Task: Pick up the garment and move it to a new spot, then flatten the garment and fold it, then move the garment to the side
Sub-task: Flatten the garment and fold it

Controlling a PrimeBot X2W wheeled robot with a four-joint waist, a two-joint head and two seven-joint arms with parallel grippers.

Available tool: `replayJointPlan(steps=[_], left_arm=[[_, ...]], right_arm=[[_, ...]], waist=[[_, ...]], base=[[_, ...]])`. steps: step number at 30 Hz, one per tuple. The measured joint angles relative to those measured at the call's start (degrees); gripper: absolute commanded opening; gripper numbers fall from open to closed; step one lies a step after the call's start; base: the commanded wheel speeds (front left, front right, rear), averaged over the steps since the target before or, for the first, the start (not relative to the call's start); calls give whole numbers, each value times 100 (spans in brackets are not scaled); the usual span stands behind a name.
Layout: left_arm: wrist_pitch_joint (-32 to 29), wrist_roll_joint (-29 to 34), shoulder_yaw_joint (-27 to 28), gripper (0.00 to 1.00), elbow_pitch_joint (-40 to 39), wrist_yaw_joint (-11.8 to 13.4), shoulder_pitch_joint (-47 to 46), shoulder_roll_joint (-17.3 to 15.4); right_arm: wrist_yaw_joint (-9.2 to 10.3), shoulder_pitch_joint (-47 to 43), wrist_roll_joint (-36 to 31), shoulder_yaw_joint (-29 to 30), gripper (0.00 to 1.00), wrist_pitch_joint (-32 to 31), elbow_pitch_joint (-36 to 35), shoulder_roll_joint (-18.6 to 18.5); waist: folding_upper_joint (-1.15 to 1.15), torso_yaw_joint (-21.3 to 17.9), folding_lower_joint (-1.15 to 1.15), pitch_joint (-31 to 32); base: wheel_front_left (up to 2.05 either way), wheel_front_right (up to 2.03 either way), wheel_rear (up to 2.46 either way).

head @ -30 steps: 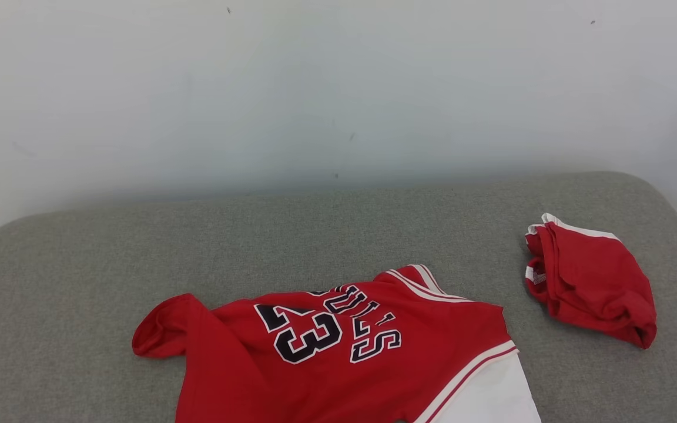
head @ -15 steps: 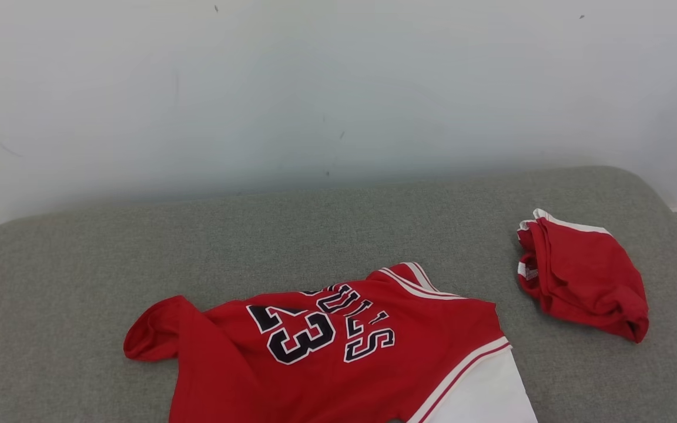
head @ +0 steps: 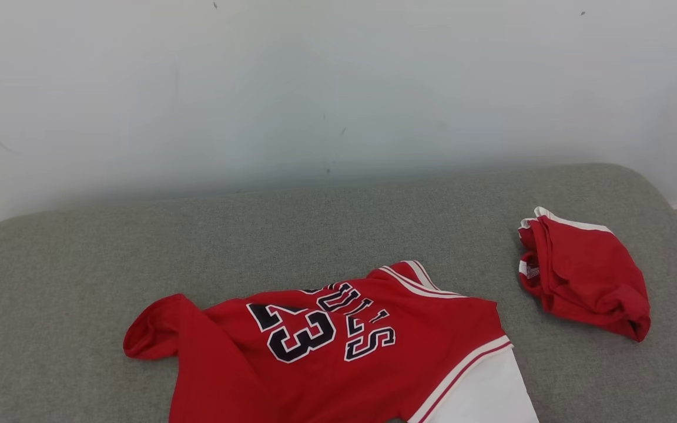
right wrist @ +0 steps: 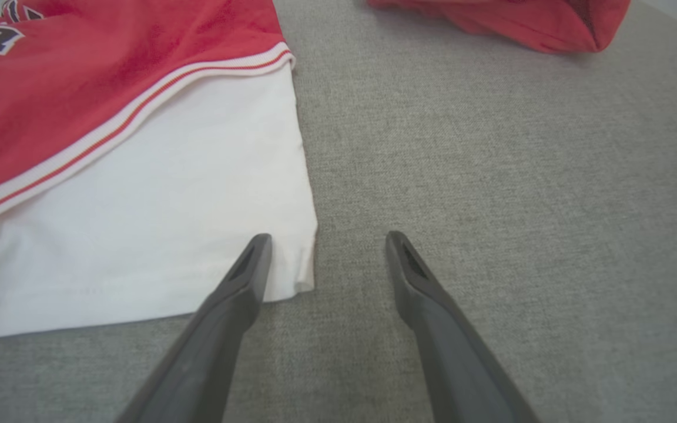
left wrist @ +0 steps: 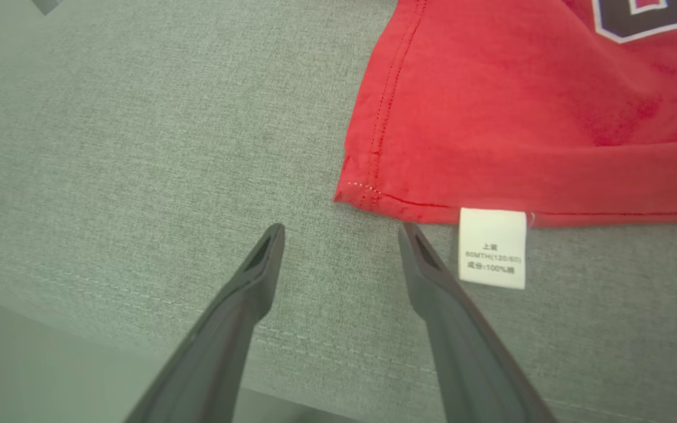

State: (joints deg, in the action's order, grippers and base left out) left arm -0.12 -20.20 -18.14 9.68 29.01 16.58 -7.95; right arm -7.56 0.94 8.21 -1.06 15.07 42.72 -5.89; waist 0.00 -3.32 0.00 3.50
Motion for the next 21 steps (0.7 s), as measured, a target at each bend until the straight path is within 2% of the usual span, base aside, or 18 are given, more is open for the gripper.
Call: replayJointPlan(steps=[5,8,12,14,16,17,18,19,20,21], left_arm=[[-23,30,-54,100,-130,25,-24,25],[216,27,-43,100,-270,-20,-52,51],[1181,-7,-66,100,-745,-307,-80,185],[1436,13,-96,100,-1055,-498,-69,232],[1501,120,-141,100,-1401,-735,-39,261],[1501,158,-18,100,-1615,-961,-53,233],[1501,-166,312,100,-1751,-1363,-266,69],[1510,-446,702,100,-1831,-1753,-552,-227],[1517,-522,993,100,-1904,-2028,-721,-411],[1517,-613,1150,100,-1960,-2283,-748,-371]], right_arm=[[0,-2,0,16,100,0,-51,2],[0,-4,1,55,100,-1,-303,10],[0,-32,-25,186,100,1,-1226,-22],[0,-115,-13,188,100,2,-1785,-23],[0,-190,14,147,100,-89,-2339,40],[9,-102,-73,148,100,-425,-2675,132],[9,63,-80,103,100,-611,-2991,186],[9,162,-51,46,100,-684,-3279,233],[7,183,16,-11,100,-712,-3466,252],[4,130,111,-37,100,-753,-3555,272]], waist=[[0,32,0,-31],[0,22,0,-43],[0,-7,0,-50],[0,-12,0,-47],[0,1,0,-37],[-1,8,0,-21],[0,17,0,1],[0,31,0,10],[1,48,0,10],[0,67,0,7]], base=[[0,0,0],[0,0,0],[0,0,0],[0,0,0],[0,0,0],[0,0,0],[0,0,0],[0,0,0],[0,0,0],[0,0,0]])
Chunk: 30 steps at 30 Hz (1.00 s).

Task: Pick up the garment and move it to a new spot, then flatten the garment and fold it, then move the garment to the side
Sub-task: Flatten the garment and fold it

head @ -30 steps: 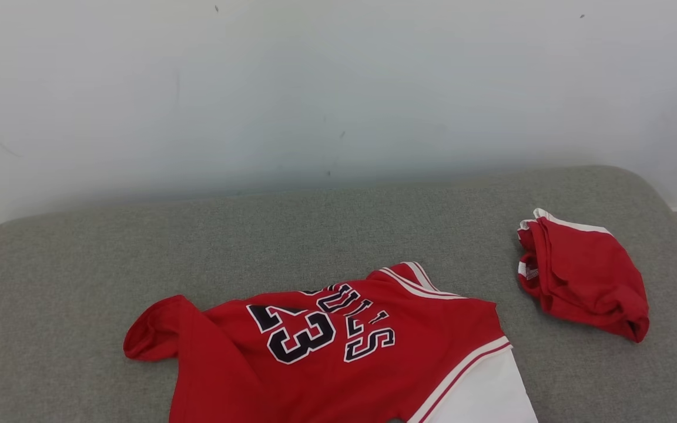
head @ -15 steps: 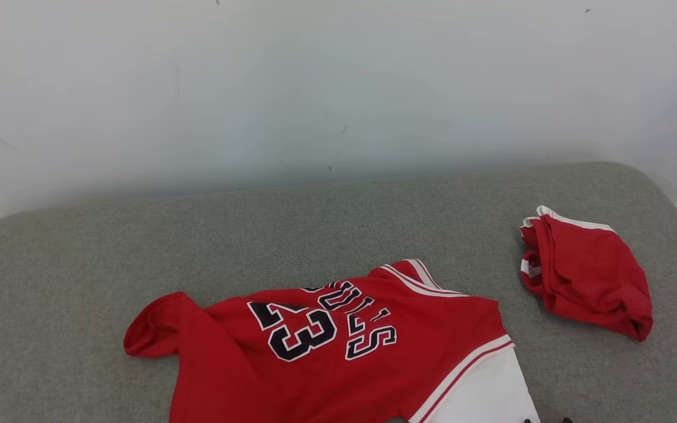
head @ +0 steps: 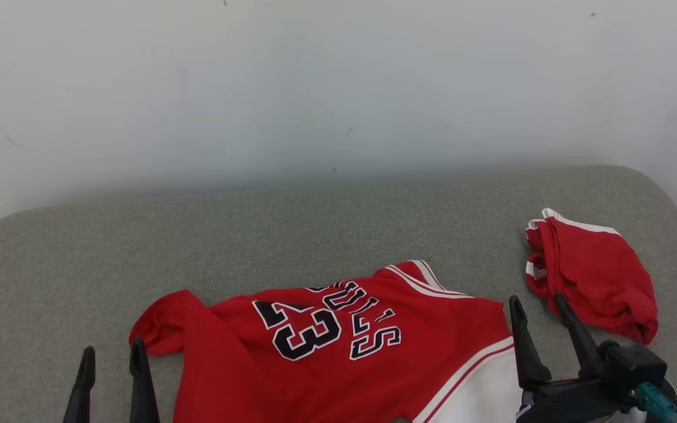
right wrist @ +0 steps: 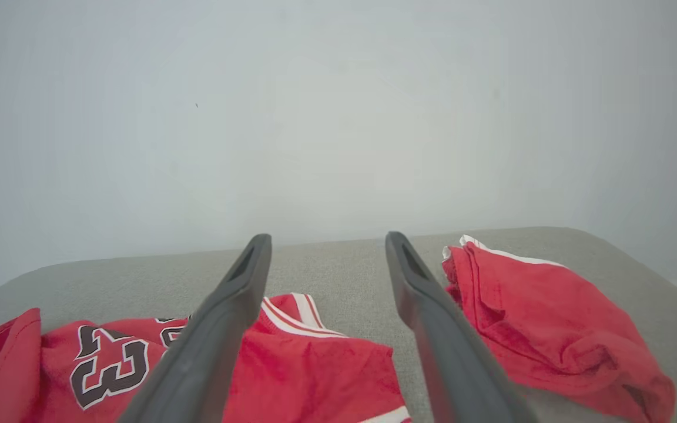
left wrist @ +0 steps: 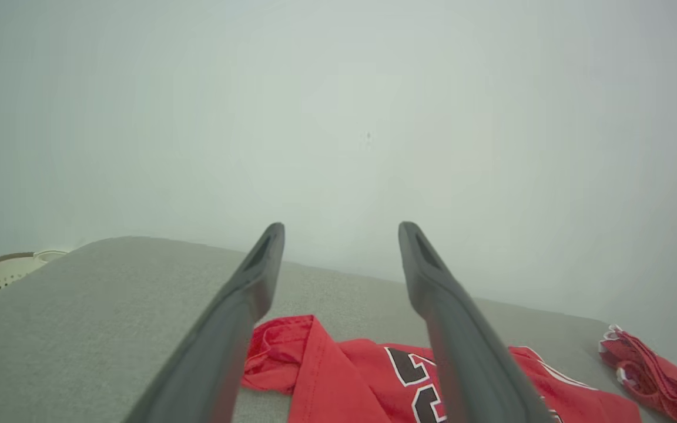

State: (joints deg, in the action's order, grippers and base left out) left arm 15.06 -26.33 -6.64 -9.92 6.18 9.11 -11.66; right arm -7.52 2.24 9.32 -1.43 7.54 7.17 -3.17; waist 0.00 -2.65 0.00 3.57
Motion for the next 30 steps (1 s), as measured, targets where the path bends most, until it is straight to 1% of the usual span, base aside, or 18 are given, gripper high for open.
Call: replayJointPlan(steps=[2,3,5,7,10,12,15,19,21,26,30], left_arm=[[-2,-73,226,100,81,-347,62,144],[-2,-44,330,100,158,-491,58,125],[-1,34,422,100,409,-687,59,65],[-1,122,356,100,811,-827,82,2],[-252,299,133,100,1436,-877,53,-158],[-546,383,10,100,1795,-860,-41,-223],[-1050,482,-116,100,2186,-759,-207,-255],[-1736,494,-241,100,2472,-612,-286,-277],[-2011,470,-258,100,2474,-556,-285,-279],[-2566,314,-222,100,2111,-296,-35,-271],[-2945,302,-238,100,1822,-125,117,-281]], right_arm=[[-2,-139,133,-66,100,-22,-73,2],[-2,-164,133,-90,100,-56,-114,-3],[-2,-175,160,-122,100,-144,-212,1],[-2,-226,165,-138,100,-264,-220,15],[-2,-294,18,-54,100,-455,-197,14],[-2,-357,-103,12,100,-654,-163,15],[-2,-399,-207,20,100,-904,-131,23],[-2,-478,-260,-16,100,-1107,-135,29],[-2,-493,-288,-7,100,-1129,-168,30],[-2,-653,-302,58,100,-1166,-224,30],[-2,-667,-277,77,100,-1321,-328,30]], waist=[[-1,35,1,-5],[-1,49,0,-3],[0,68,0,7],[0,77,0,14],[0,80,0,12],[0,76,0,9],[0,59,0,4],[0,-2,0,-2],[0,-34,0,-5],[0,-59,0,-14],[0,-16,0,-30]], base=[[0,0,0],[0,0,0],[0,0,0],[0,0,0],[0,0,0],[0,0,0],[0,0,0],[0,0,0],[0,0,0],[0,0,0],[0,0,0]])
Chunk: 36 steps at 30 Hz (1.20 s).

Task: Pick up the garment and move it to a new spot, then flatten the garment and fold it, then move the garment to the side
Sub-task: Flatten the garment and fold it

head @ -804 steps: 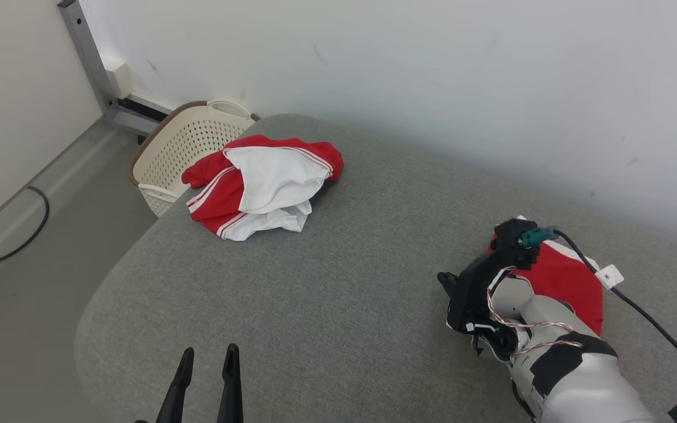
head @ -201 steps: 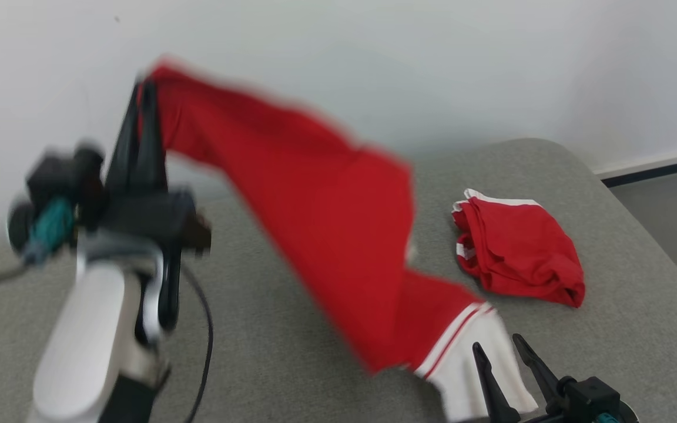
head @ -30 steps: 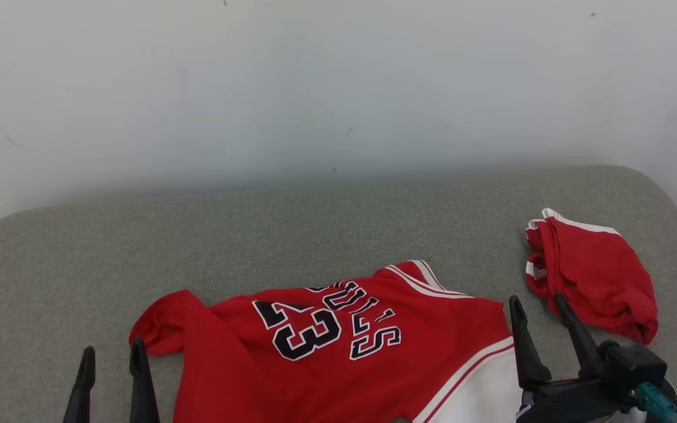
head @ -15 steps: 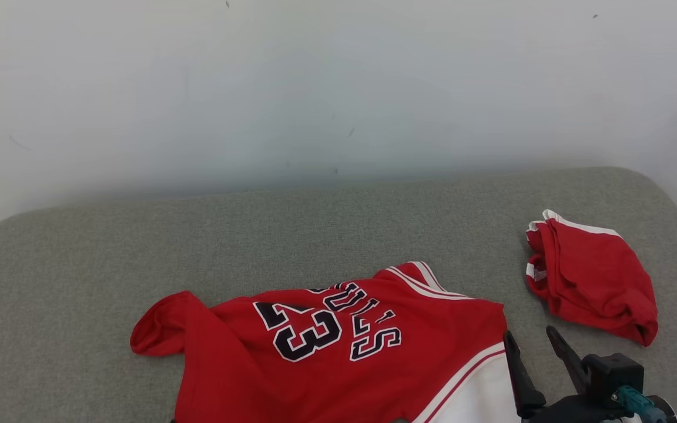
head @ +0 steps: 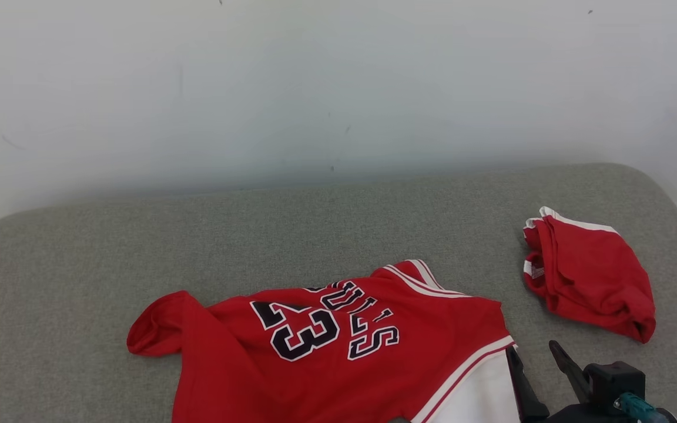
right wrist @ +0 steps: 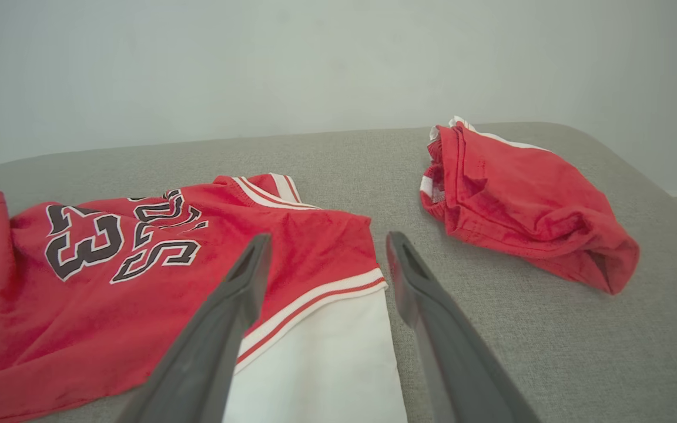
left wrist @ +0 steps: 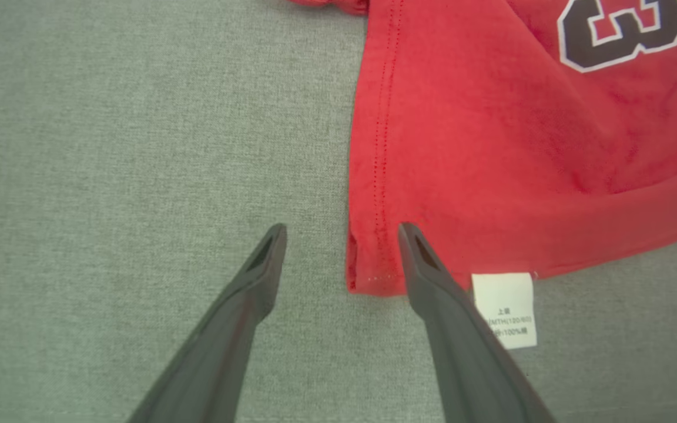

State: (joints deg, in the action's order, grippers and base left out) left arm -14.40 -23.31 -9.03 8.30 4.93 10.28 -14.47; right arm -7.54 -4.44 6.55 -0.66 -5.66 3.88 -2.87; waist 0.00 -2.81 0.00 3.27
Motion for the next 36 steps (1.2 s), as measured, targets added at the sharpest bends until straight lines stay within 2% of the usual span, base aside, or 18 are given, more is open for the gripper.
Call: replayJointPlan(steps=[3,4,8,10,12,13,16,19,20,21,22,23,30,36], left_arm=[[-218,-24,-56,87,-93,63,29,12],[-290,-32,-86,76,-109,69,29,22],[-497,-36,-204,55,-154,154,30,91],[-534,-26,-229,58,-133,170,27,103],[-590,15,-220,77,9,287,11,97],[-619,51,-218,83,59,360,0,94],[-689,71,-231,87,130,422,-55,99],[-654,63,-230,83,147,416,-108,109],[-650,54,-225,74,156,416,-107,109],[-646,54,-225,57,167,424,-106,109],[-698,53,-225,25,190,470,-104,108],[-736,54,-225,0,199,501,-92,107],[-838,38,-274,0,75,576,-2,147],[-843,0,-278,0,16,604,-1,148]], right_arm=[[0,-18,48,-18,100,-107,-99,1],[0,-23,57,-23,100,-148,-124,1],[0,-40,87,-38,100,-338,-200,2],[0,-82,85,-34,100,-392,-236,2],[0,-131,82,-43,100,-450,-281,2],[0,-144,82,-44,100,-474,-293,2],[0,-134,82,-45,100,-549,-325,2],[0,-115,83,-36,100,-648,-327,1],[0,-110,86,-36,100,-676,-325,1],[0,-109,89,-35,100,-747,-309,2],[0,-113,99,-16,100,-848,-259,3],[0,-127,107,-2,100,-983,-198,2],[0,-320,73,268,100,-1733,85,2],[0,-395,-89,538,100,-2062,180,0]], waist=[[0,22,0,-17],[0,23,0,-24],[0,-21,0,-54],[0,-52,0,-76],[0,-99,0,-104],[0,-114,0,-112],[0,-148,0,-138],[0,-163,0,-164],[0,-163,0,-169],[0,-163,0,-174],[0,-164,0,-176],[0,-165,0,-177],[0,-147,0,-176],[0,-104,0,-162]], base=[[0,0,0],[0,0,0],[0,0,0],[0,0,0],[0,0,0],[0,0,0],[0,0,0],[0,0,0],[0,0,0],[0,0,0],[0,0,0],[0,0,0],[0,0,0],[0,0,0]])
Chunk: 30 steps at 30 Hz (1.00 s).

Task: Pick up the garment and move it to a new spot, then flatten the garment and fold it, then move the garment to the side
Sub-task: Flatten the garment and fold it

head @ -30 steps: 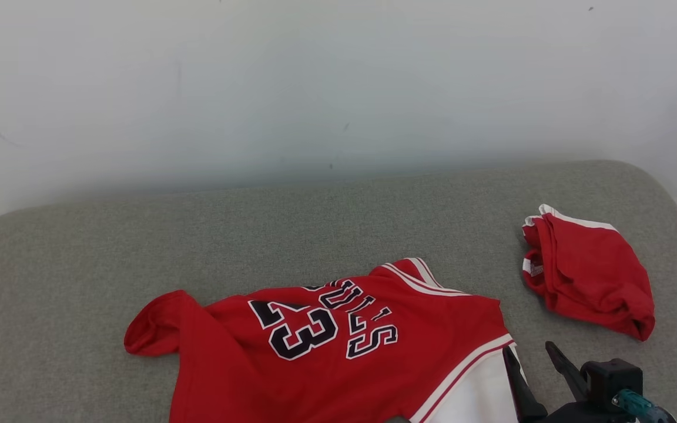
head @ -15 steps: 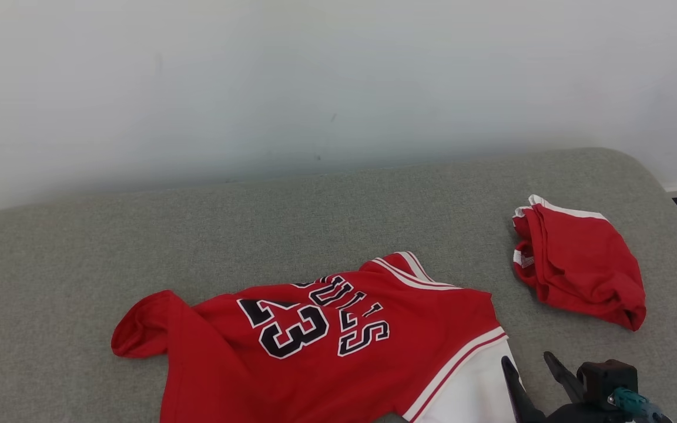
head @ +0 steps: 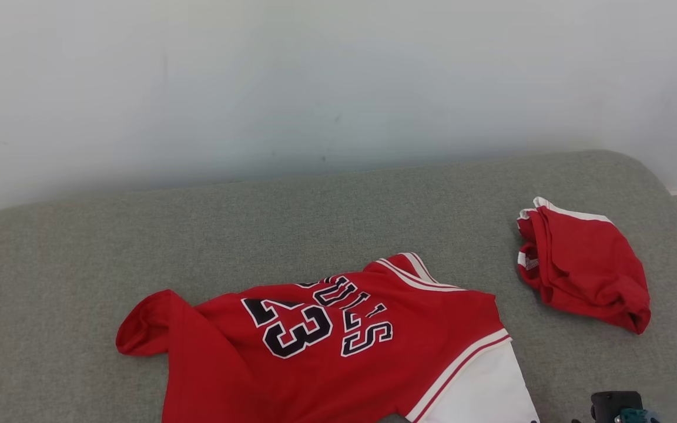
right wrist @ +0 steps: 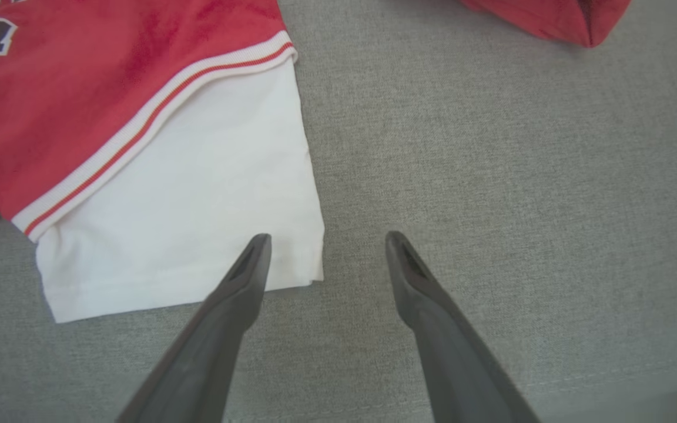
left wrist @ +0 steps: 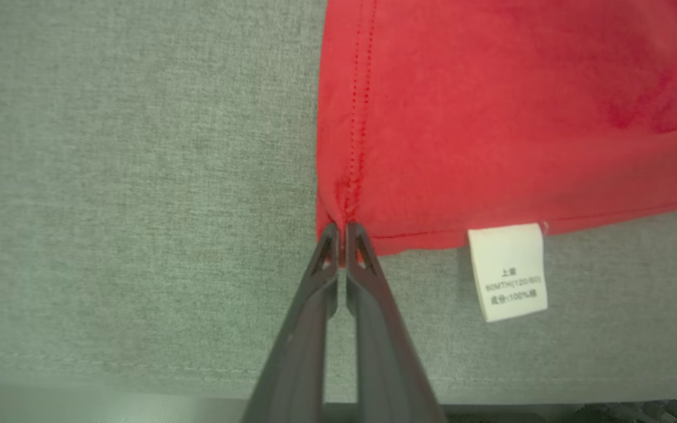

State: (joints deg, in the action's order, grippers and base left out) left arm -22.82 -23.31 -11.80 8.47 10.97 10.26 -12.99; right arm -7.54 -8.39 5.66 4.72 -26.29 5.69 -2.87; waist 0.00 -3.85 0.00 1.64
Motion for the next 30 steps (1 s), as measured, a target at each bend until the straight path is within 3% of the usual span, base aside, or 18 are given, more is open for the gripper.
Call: replayJointPlan(steps=[16,18,20,21,24,26,29,30], left_arm=[[92,-38,-19,0,-76,34,-1,-21],[107,-38,-33,0,-97,27,-1,-34],[107,-37,-45,0,-114,27,-1,-46],[107,-37,-54,0,-122,26,-1,-48],[109,-37,-67,0,-140,20,-1,-59],[125,-37,-69,0,-154,21,-1,-69],[132,-37,-77,0,-157,31,-1,-87],[133,-37,-78,0,-160,36,-1,-90]], right_arm=[[0,266,-226,-96,100,177,931,4],[0,198,-207,-78,65,182,921,4],[0,133,-187,-60,47,175,888,3],[0,123,-180,-46,45,159,881,3],[0,102,-171,16,54,166,805,4],[0,85,-165,54,77,181,760,3],[0,82,-120,53,99,183,692,3],[0,82,-115,54,100,186,669,4]], waist=[[0,8,0,-89],[0,14,0,-93],[0,32,0,-100],[0,43,0,-104],[0,69,0,-116],[0,78,0,-124],[0,93,0,-119],[0,99,0,-115]], base=[[0,0,0],[0,0,0],[0,0,0],[0,0,0],[0,0,0],[0,0,0],[0,0,0],[0,0,0]])
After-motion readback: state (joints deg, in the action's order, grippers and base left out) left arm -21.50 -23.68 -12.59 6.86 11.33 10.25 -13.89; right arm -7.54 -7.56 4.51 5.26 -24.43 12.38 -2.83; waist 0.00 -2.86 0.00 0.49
